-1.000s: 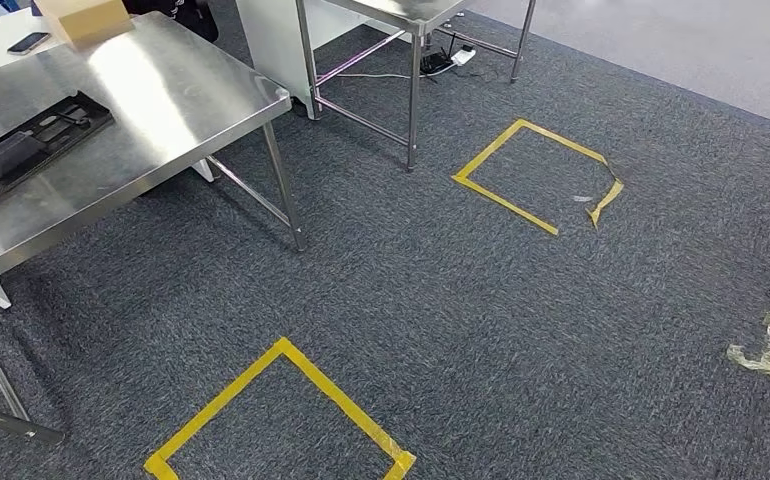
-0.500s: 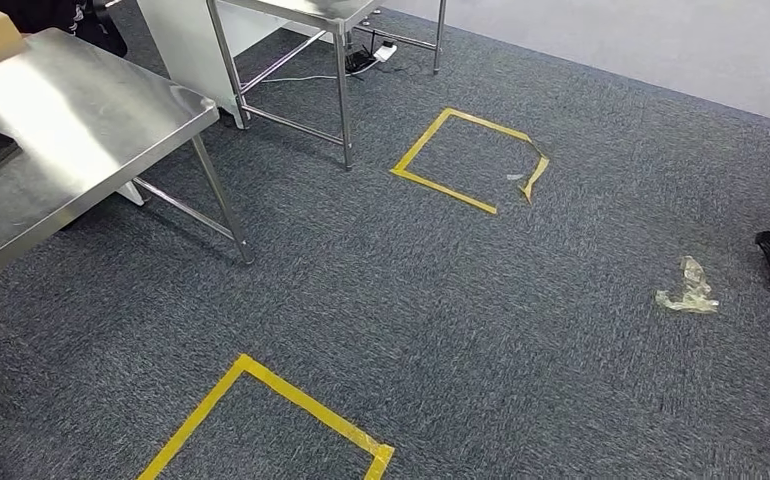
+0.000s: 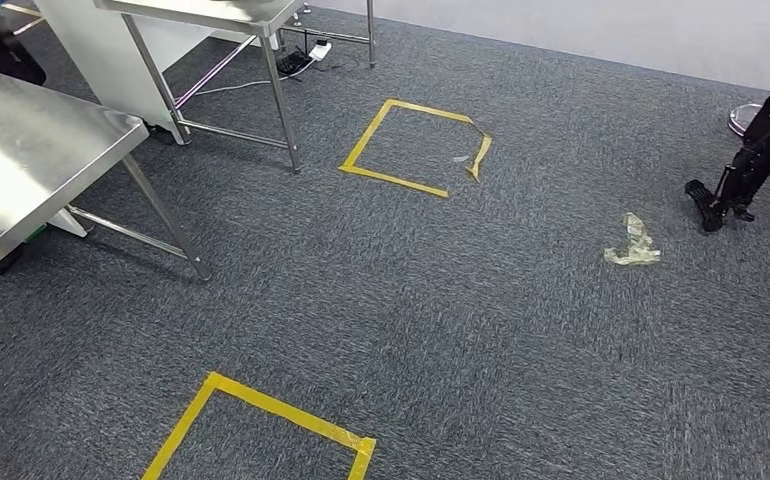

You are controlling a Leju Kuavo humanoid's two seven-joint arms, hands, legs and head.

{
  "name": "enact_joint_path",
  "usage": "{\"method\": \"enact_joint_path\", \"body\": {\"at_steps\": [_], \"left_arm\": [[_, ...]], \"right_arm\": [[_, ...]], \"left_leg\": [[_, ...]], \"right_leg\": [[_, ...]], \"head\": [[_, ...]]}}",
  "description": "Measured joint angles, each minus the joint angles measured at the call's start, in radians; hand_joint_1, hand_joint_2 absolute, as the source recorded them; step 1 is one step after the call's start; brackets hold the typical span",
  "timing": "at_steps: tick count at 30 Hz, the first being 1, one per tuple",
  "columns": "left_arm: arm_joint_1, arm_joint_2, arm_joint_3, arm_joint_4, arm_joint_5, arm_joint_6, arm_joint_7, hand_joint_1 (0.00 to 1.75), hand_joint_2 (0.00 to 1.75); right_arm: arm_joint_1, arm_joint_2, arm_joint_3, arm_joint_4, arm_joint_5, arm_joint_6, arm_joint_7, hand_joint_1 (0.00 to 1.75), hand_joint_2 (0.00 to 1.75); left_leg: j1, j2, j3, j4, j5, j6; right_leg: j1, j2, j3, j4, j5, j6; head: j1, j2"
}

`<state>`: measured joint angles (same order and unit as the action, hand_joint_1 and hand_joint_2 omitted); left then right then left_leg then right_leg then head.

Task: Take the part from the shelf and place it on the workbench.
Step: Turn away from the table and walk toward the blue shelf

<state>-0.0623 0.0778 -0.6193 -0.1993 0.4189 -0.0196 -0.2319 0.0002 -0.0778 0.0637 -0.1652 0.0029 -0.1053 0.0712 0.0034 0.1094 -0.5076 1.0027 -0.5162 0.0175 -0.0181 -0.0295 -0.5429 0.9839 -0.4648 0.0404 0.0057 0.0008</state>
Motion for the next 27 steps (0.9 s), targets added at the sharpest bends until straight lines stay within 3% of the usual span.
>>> {"method": "enact_joint_path", "body": {"at_steps": [1,3,5,6,7,8,10,12,14,16,18,20,21,22,24,26,27], "left_arm": [[0.0,-0.001,0.0,0.0,0.0,0.0,0.0,0.0,0.0],[0.006,-0.002,0.0,0.002,-0.003,-0.005,-0.001,0.0,0.0],[0.017,-0.002,-0.001,0.006,-0.01,-0.014,-0.003,0.0,0.0],[0.022,-0.002,-0.001,0.008,-0.012,-0.017,-0.002,0.0,0.0],[0.025,-0.002,-0.001,0.009,-0.014,-0.02,-0.001,0.0,0.0],[0.028,-0.002,-0.002,0.01,-0.015,-0.021,0.0,0.0,0.0],[0.03,-0.002,-0.002,0.013,-0.014,-0.022,0.002,0.0,0.0],[0.03,-0.002,-0.002,0.016,-0.012,-0.022,0.002,0.0,0.0],[0.028,-0.002,-0.002,0.016,-0.011,-0.022,0.002,0.0,0.0],[0.028,-0.003,-0.002,0.016,-0.01,-0.022,0.002,0.0,0.0],[0.03,-0.002,-0.002,0.017,-0.01,-0.022,0.002,0.0,0.0],[0.033,-0.002,-0.001,0.018,-0.009,-0.021,0.002,0.0,0.0],[0.033,-0.002,-0.001,0.018,-0.009,-0.021,0.002,0.0,0.0],[0.033,-0.002,-0.001,0.019,-0.009,-0.021,0.002,0.0,0.0],[0.033,-0.002,-0.001,0.019,-0.006,-0.021,0.002,0.0,0.0],[0.034,-0.002,-0.001,0.019,-0.003,-0.017,0.001,0.0,0.0],[0.034,-0.001,-0.001,0.019,-0.001,-0.014,0.001,0.0,0.0]], "right_arm": [[0.0,0.002,0.0,0.0,0.0,0.0,-0.001,0.0,0.0],[0.0,0.007,0.0,0.0,-0.001,-0.001,-0.003,0.0,0.0],[0.001,0.012,0.0,0.0,-0.001,-0.004,-0.005,0.0,0.0],[0.002,0.015,0.0,0.0,-0.001,-0.005,-0.006,0.0,0.0],[0.004,0.018,0.0,0.0,0.0,-0.005,-0.006,0.0,0.0],[0.005,0.02,0.0,0.0,0.001,-0.004,-0.006,0.0,0.0],[0.005,0.024,0.0,0.0,0.005,0.002,-0.005,0.0,0.0],[0.004,0.026,0.0,0.0,0.008,0.005,-0.005,0.0,0.0],[0.006,0.028,0.0,0.001,0.01,0.005,-0.005,0.0,0.0],[0.007,0.029,0.0,0.001,0.011,0.005,-0.004,0.0,0.0],[0.005,0.029,0.0,0.001,0.011,0.005,-0.003,0.0,0.0],[0.004,0.03,0.0,0.001,0.012,0.005,-0.003,0.0,0.0],[0.004,0.031,0.0,0.001,0.012,0.005,-0.003,0.0,0.0],[0.005,0.032,0.0,0.001,0.012,0.006,-0.003,0.0,0.0],[0.006,0.031,0.0,0.001,0.013,0.007,-0.003,0.0,0.0],[0.004,0.031,0.0,0.001,0.016,0.011,-0.004,0.0,0.0],[0.004,0.031,0.0,0.001,0.018,0.014,-0.005,0.0,0.0]], "left_leg": [[0.003,-0.03,-0.01,0.026,-0.022,-0.005],[0.007,-0.093,-0.06,0.14,-0.091,-0.011],[0.007,-0.11,-0.118,0.259,-0.139,-0.012],[0.008,-0.112,-0.128,0.275,-0.134,-0.012],[0.009,-0.114,-0.118,0.25,-0.108,-0.011],[0.012,-0.123,-0.092,0.191,-0.069,-0.011],[0.018,-0.164,-0.035,0.065,-0.011,-0.009],[0.017,-0.183,-0.015,0.016,0.001,-0.003],[0.012,-0.158,-0.014,0.009,0.008,0.012],[0.012,-0.132,-0.011,-0.004,0.019,0.029],[0.01,-0.105,-0.011,-0.011,0.024,0.038],[0.006,-0.075,-0.015,-0.01,0.025,0.039],[0.005,-0.06,-0.016,-0.01,0.024,0.039],[0.005,-0.048,-0.015,-0.01,0.023,0.037],[0.004,-0.024,-0.011,-0.01,0.02,0.031],[0.0,-0.003,-0.004,-0.007,0.012,0.019],[-0.002,0.007,-0.001,-0.007,0.009,0.012]], "right_leg": [[-0.005,0.009,0.002,-0.002,0.003,-0.009],[-0.006,0.029,0.001,-0.004,0.008,-0.023],[-0.001,0.054,-0.004,-0.003,0.01,-0.027],[0.0,0.068,-0.005,-0.002,0.011,-0.028],[0.0,0.083,-0.005,0.0,0.011,-0.027],[0.0,0.096,-0.005,0.003,0.011,-0.026],[0.003,0.121,-0.009,0.011,0.01,-0.022],[0.006,0.142,-0.018,0.014,0.013,-0.01],[0.004,0.157,-0.03,0.013,0.019,0.005],[0.006,0.123,-0.055,0.049,0.0,0.008],[0.008,0.066,-0.112,0.165,-0.058,0.0],[0.005,0.045,-0.171,0.291,-0.107,0.001],[0.002,0.04,-0.178,0.311,-0.111,0.007],[0.0,0.036,-0.161,0.285,-0.099,0.016],[-0.003,0.0,-0.076,0.137,-0.051,0.032],[0.001,-0.038,-0.013,0.026,-0.013,0.029],[0.005,-0.045,-0.007,0.011,-0.006,0.022]], "head": [[-0.002,0.0],[-0.006,0.0],[-0.007,0.0],[-0.007,0.0],[-0.007,0.0],[-0.008,0.0],[-0.008,0.0],[-0.008,0.0],[-0.007,0.0],[-0.004,0.0],[0.001,0.0],[0.004,0.0],[0.004,0.0],[0.004,0.0],[0.005,0.0],[0.004,0.0],[0.003,0.0]]}}
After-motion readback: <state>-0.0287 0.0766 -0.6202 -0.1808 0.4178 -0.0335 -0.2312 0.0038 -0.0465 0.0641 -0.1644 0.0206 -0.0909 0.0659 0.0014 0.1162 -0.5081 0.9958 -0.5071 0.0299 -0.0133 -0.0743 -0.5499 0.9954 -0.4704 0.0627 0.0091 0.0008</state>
